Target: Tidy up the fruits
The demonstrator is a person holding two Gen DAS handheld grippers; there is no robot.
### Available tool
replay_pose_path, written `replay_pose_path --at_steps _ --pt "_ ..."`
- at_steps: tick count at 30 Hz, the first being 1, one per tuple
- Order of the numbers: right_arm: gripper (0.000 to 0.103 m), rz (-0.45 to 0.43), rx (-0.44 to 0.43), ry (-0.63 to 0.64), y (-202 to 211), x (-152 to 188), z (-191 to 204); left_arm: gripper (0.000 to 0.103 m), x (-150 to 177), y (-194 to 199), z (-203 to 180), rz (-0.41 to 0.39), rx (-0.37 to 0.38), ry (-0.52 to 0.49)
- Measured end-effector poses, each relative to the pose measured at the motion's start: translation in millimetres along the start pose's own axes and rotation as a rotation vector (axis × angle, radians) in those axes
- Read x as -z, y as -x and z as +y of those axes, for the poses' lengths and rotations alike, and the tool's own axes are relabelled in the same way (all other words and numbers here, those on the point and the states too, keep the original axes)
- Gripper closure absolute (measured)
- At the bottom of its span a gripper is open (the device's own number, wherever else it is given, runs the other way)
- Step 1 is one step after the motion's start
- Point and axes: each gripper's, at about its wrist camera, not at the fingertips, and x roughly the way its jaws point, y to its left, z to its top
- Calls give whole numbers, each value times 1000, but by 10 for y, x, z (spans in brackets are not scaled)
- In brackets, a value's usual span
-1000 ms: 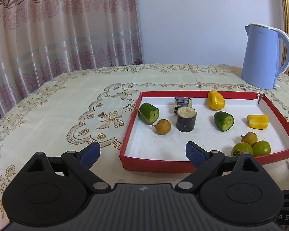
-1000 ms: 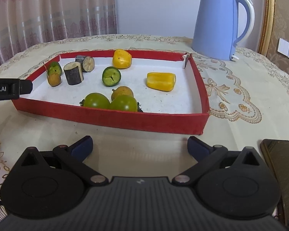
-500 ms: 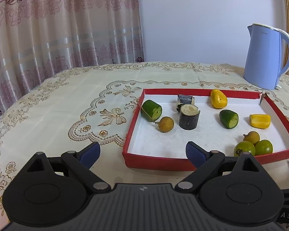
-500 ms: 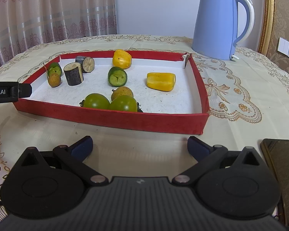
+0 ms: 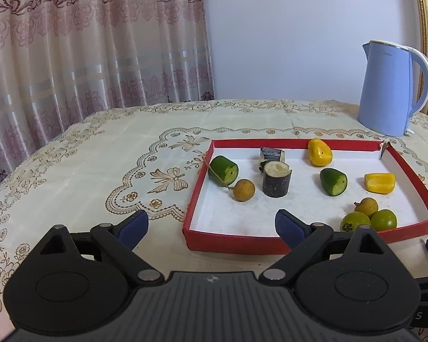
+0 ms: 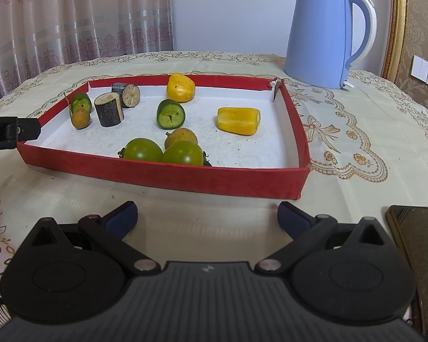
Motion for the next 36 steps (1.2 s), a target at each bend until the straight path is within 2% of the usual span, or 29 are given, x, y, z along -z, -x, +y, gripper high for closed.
replay_pose_path --at_steps 16,21,36 --pt "0 0 0 0 -1 0 -1 7 -6 27 -2 -14 12 -20" --pt "0 0 0 0 -1 0 -1 7 9 -10 -50 5 17 -25" --pt "0 0 0 0 -2 0 -1 6 11 10 -82 -11 -3 -51"
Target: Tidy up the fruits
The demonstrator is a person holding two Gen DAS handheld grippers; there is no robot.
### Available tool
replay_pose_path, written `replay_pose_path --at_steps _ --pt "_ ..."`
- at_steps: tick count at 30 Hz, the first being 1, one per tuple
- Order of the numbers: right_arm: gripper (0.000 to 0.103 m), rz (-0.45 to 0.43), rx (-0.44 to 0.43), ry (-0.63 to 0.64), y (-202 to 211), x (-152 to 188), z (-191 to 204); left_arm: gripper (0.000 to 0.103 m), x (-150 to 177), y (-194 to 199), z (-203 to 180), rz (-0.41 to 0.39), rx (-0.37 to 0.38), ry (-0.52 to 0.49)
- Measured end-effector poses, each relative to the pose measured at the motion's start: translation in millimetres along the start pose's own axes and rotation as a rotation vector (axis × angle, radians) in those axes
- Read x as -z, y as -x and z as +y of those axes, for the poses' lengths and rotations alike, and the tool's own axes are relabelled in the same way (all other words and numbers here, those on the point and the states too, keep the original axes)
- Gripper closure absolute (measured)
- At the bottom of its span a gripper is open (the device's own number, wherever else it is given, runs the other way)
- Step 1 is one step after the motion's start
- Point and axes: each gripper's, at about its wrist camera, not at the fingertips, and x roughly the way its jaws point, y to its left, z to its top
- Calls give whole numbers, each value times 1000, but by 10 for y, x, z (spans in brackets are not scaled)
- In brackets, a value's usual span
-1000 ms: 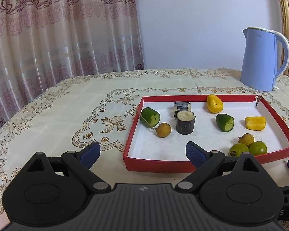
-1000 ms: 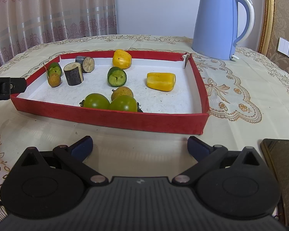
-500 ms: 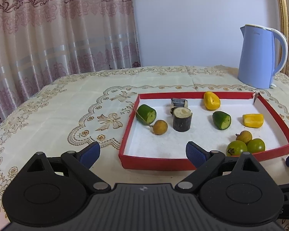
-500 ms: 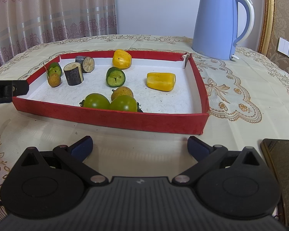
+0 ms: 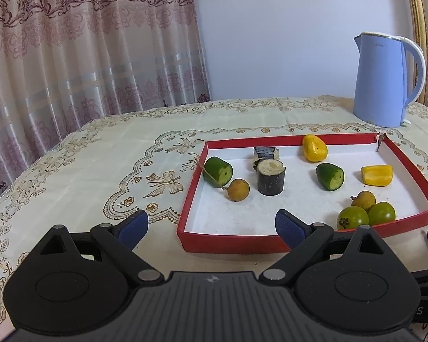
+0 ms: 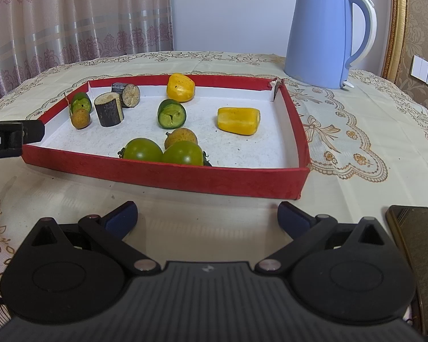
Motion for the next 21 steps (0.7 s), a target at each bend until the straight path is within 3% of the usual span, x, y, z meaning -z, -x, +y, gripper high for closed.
replay_pose_path --at_steps 21 --pt "0 0 0 0 2 0 0 6 -14 10 -47 -1 12 -13"
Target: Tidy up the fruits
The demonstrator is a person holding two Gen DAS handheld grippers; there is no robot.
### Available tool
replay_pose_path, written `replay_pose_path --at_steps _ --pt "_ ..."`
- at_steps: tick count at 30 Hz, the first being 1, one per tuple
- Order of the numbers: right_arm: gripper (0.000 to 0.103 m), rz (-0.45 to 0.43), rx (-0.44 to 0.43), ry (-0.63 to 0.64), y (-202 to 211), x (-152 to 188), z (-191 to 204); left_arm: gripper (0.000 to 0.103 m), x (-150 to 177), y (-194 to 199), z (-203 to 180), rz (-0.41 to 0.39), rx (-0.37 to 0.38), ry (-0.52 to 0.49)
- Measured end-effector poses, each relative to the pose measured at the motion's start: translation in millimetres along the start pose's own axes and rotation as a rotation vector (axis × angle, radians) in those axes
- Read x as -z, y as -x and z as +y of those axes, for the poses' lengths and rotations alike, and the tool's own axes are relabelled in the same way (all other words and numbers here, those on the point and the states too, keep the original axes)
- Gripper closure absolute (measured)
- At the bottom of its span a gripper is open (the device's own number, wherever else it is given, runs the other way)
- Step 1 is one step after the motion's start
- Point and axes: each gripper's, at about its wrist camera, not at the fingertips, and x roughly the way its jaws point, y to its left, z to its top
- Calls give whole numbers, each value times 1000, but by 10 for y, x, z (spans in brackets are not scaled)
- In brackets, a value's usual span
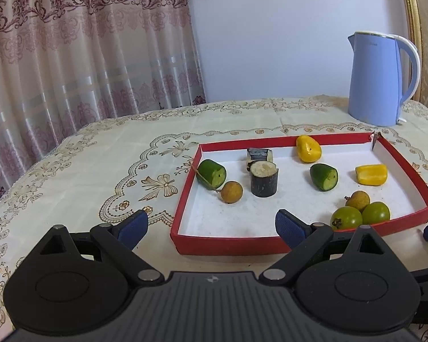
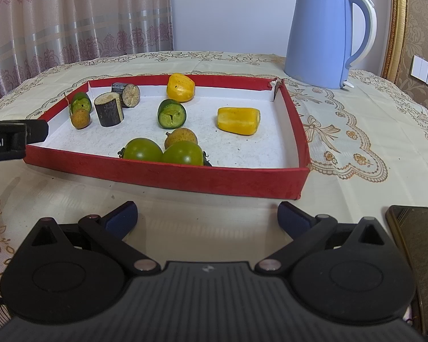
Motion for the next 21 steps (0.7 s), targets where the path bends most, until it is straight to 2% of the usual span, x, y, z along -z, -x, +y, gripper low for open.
replay_pose_path --at_steps 3,21 --pt "0 0 0 0 0 0 0 6 -2 3 11 2 24 15" --pt "0 0 0 0 -2 0 -3 6 7 -14 56 5 36 3"
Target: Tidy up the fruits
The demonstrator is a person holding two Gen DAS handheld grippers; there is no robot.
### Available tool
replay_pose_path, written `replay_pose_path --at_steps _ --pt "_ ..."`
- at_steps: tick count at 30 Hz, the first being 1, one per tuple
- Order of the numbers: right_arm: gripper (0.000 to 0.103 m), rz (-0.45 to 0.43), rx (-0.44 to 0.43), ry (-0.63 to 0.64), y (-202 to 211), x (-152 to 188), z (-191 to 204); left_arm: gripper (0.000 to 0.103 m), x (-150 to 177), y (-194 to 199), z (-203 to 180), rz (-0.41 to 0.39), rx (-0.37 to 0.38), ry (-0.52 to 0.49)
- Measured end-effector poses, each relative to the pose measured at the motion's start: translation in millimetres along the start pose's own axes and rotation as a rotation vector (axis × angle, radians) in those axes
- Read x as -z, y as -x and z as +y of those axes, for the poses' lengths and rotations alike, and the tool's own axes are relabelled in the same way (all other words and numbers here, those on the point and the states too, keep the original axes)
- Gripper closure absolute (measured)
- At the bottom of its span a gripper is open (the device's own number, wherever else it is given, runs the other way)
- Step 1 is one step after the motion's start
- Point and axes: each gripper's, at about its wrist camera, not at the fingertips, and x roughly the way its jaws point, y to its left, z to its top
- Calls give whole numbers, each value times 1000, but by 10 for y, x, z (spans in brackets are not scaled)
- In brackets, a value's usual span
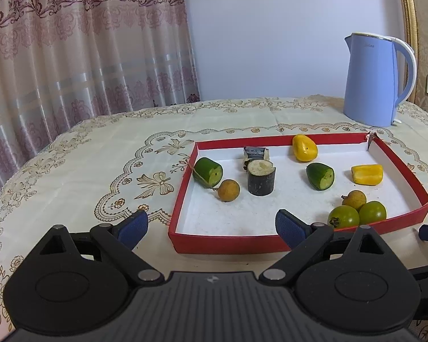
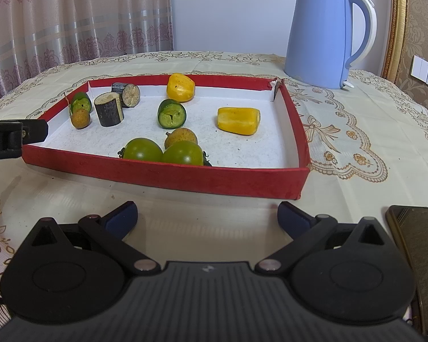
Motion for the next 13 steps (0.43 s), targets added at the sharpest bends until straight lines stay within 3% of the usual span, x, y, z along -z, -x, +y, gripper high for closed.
replay_pose_path --at_steps 7,13 --pt "0 0 0 0 0 0 0 6 4 -37 30 14 9 13" --pt "0 0 0 0 0 0 1 6 7 -42 25 3 -26 5"
